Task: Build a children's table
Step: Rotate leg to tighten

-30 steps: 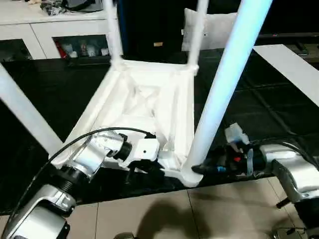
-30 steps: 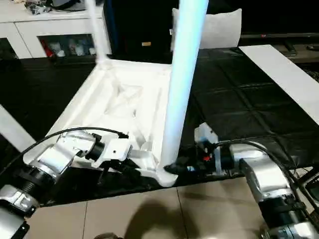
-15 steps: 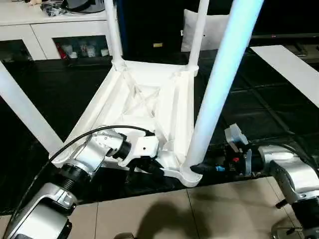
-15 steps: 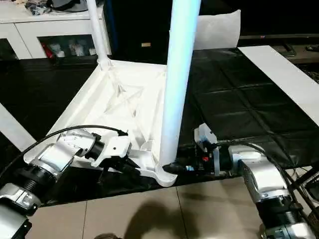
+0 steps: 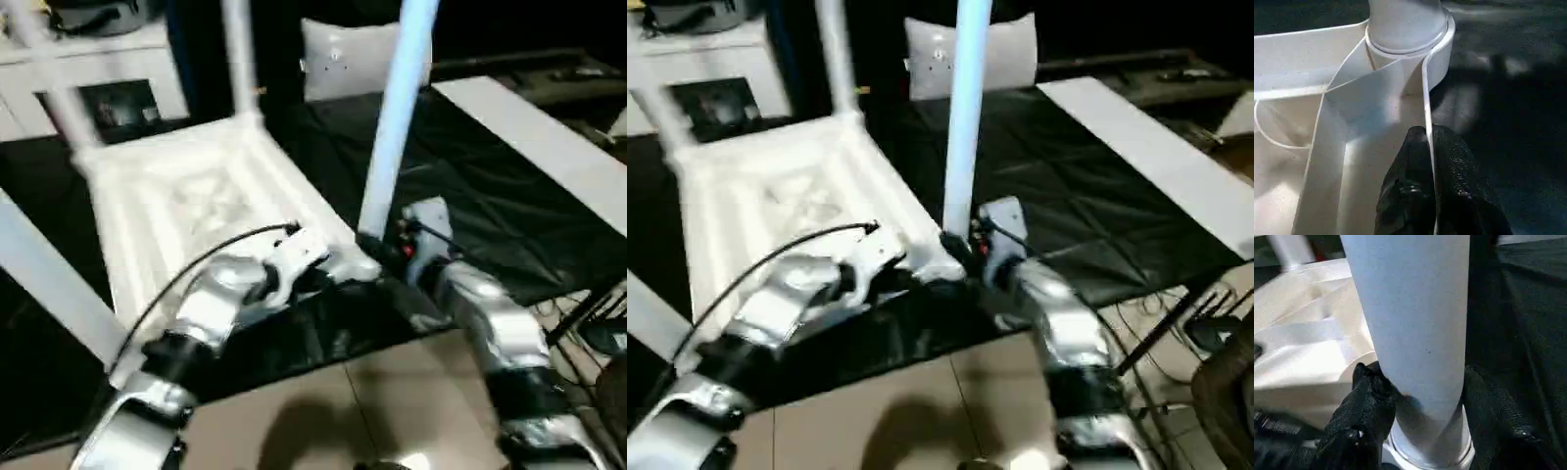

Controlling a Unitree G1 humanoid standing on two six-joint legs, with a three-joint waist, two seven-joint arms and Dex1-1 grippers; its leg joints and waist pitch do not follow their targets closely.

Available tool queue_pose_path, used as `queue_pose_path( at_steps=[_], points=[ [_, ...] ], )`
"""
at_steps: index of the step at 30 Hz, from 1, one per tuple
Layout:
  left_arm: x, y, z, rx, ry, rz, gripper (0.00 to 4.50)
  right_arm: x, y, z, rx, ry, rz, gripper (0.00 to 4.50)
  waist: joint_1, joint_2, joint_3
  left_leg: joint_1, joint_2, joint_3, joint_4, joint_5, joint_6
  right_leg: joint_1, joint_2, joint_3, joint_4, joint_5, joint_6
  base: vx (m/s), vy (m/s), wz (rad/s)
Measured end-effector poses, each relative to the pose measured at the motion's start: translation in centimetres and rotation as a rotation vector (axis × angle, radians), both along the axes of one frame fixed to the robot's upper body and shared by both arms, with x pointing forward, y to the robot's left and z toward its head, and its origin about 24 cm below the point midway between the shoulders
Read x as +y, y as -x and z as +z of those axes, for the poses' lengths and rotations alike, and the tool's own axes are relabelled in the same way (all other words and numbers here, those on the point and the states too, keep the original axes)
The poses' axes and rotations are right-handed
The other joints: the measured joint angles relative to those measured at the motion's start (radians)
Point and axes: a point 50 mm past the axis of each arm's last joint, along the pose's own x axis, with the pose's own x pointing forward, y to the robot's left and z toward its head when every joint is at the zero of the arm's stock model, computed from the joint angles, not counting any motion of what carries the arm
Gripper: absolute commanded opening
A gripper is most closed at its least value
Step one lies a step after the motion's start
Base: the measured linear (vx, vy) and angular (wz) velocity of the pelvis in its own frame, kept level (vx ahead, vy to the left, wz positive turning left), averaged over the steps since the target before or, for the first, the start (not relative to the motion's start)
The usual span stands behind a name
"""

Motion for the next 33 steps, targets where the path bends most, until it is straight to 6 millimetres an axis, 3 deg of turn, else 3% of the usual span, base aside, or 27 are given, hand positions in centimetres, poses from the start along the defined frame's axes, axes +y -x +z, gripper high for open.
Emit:
queue_pose_path(
  at_steps=[6, 8, 13, 20, 26, 33],
  points=[
    [-0.8, 0.1, 0.2, -0.012, 0.004, -0.017, 0.00, -0.2, -0.1, 0.1, -0.018, -0.002, -0.022, 2.72, 0.023, 0.001, 0.000, -0.003, 0.000, 0.000, -0.002, -0.001, 0.008, -0.003, 0.000, 0.000, 0.000, 0.002, -0.005, 0.000, 0.000, 0.00],
    [-1.2, 0.2, 0.2, -0.015, 0.002, -0.057, 0.00, -0.8, 0.0, 0.1, -0.024, 0.008, -0.004, 2.85, 0.040, 0.001, 0.000, -0.003, 0.000, 0.000, -0.001, -0.001, 0.009, -0.003, -0.001, 0.000, 0.000, 0.001, -0.005, 0.000, 0.000, 0.00],
    [-0.5, 0.3, 0.2, -0.019, -0.008, -0.126, 0.00, -3.1, 1.2, 0.0, -0.040, 0.048, 0.118, 3.31, 0.065, 0.001, 0.000, 0.000, -0.001, 0.000, 0.000, -0.001, 0.009, -0.002, -0.001, 0.001, 0.000, 0.001, -0.005, 0.000, 0.000, 0.00],
    [2.0, -0.2, 0.2, -0.013, -0.057, -0.238, 0.00, -7.0, 3.1, 0.6, -0.033, 0.132, 0.328, 3.97, 0.070, 0.000, 0.000, 0.001, -0.001, 0.000, 0.001, -0.002, 0.006, 0.001, -0.001, 0.001, 0.000, 0.000, 0.000, 0.000, 0.000, 0.00],
    [3.2, 0.2, 0.4, -0.014, -0.094, -0.386, 0.00, -8.1, 4.7, 1.0, -0.029, 0.209, 0.526, 3.97, 0.081, -0.001, 0.001, 0.001, -0.001, -0.001, 0.001, -0.001, 0.009, 0.000, -0.001, 0.001, 0.000, -0.001, 0.002, 0.000, 0.000, 0.00],
    [3.7, 1.1, 0.7, -0.003, -0.133, -0.610, 0.00, -7.8, 6.1, 0.9, 0.025, 0.177, 0.757, 3.31, 0.111, -0.001, 0.001, 0.000, -0.001, 0.000, 0.002, -0.001, 0.012, 0.000, -0.002, 0.001, 0.000, 0.002, -0.003, 0.000, 0.000, 0.00]
  ],
)
